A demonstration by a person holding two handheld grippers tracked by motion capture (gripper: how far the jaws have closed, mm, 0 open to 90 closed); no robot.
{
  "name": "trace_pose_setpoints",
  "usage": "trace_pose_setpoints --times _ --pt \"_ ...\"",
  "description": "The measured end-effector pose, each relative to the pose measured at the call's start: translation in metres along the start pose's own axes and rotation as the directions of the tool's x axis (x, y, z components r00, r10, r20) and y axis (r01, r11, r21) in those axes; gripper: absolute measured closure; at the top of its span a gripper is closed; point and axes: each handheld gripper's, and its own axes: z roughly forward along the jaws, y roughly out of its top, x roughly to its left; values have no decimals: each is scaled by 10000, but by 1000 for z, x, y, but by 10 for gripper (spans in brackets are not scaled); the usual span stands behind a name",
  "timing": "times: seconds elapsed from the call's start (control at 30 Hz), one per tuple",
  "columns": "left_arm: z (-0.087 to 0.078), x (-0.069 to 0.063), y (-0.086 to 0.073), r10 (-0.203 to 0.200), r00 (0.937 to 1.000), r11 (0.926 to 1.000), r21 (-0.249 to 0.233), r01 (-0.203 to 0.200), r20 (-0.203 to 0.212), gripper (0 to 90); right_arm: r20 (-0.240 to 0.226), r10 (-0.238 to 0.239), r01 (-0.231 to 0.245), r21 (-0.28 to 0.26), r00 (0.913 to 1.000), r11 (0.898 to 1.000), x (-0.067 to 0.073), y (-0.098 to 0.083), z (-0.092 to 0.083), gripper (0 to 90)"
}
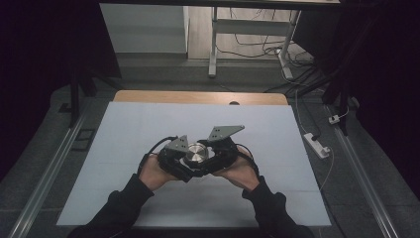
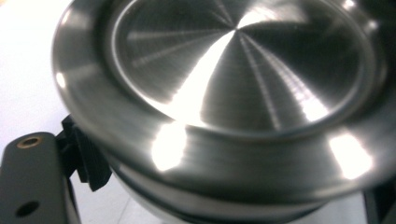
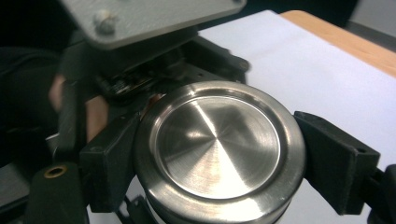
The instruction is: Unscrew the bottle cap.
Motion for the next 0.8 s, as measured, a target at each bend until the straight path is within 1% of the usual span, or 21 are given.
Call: trace_pose_setpoints --times 0.03,0.07,0.1,0.17,0.2,0.27,0.3,0.33,0.37,0.43,0.47,0.5,0.53,0.57,0.6,0.63,0.67,0.7,0.73,0.77,0.8 --pt "0 0 0 275 9990 9996 31 -276 347 146 -261 -44 45 11 9996 10000 -2 -1 -1 185" --pt "0 0 0 275 9990 9996 31 -276 347 146 -261 -44 45 11 9996 10000 -2 -1 -1 185" --pt "0 -1 0 345 9982 9994 -4 -345 500 146 -546 -148 148 -9 9984 9999 -3 -1 -2 185" --pt "0 -1 -1 609 9952 9981 28 -613 771 146 -969 -297 294 -50 9948 9996 -5 -3 -3 185" --pt "0 -1 -1 753 9928 9971 -14 -755 929 146 -1424 -560 557 -61 9882 9984 -6 -4 -4 185" --pt "0 -3 -2 933 9888 9956 -46 -934 1165 146 -1751 -814 812 -81 9812 9967 -7 -5 -5 185" --pt "0 -4 -1 1128 9840 9936 -110 -1124 1379 146 -1966 -905 897 -130 9763 9959 -7 -6 -6 184" --pt "0 -4 -1 1128 9840 9936 -110 -1124 1379 146 -1966 -905 897 -130 9763 9959 -7 -6 -6 184" --pt "0 -4 -1 1134 9835 9935 -128 -1127 1412 146 -2240 -893 846 -304 9705 9959 -8 -7 -6 181" --pt "1 -5 -1 1056 9862 9944 -170 -1043 1273 146 -2229 -816 772 -280 9714 9966 -9 -8 -7 178" --pt "0 -4 0 1006 9883 9949 -167 -993 1142 146 -2173 -683 641 -264 9737 9976 -9 -7 -7 165" --pt "0 -3 0 877 9916 9961 -148 -867 953 146 -1971 -527 485 -263 9790 9985 -9 -6 -7 121" --pt "-1 -1 0 515 9974 9986 -149 -508 505 146 -1480 -244 183 -427 9887 9989 -10 -3 -11 80" --pt "-1 -1 0 515 9974 9986 -149 -508 505 146 -1110 -112 60 -467 9938 9989 -10 -1 -14 75" --pt "-2 0 -1 295 9993 9994 -161 -291 228 146 -650 -19 -14 -504 9979 9987 -11 1 -17 73" --pt "-2 1 -1 78 9999 9999 -131 -79 -79 146 -237 150 -163 -567 9996 9983 -10 3 -19 74" --pt "-3 1 -1 -114 9992 9999 -93 110 -372 146 137 350 -341 -628 9993 9974 -10 4 -21 76" --pt "-3 2 -1 -276 9977 9996 -103 270 -626 146 467 553 -518 -722 9974 9960 -9 6 -22 80" --pt "-4 2 0 -528 9934 9986 -76 522 -1015 146 812 748 -687 -758 9939 9948 -8 7 -22 84" --pt "-4 2 0 -528 9934 9986 -76 522 -1015 146 1042 823 -750 -718 9911 9946 -5 7 -20 84" --pt "-4 2 0 -561 9919 9984 -25 562 -1140 146 1100 751 -675 -709 9911 9952 -2 8 -18 84"
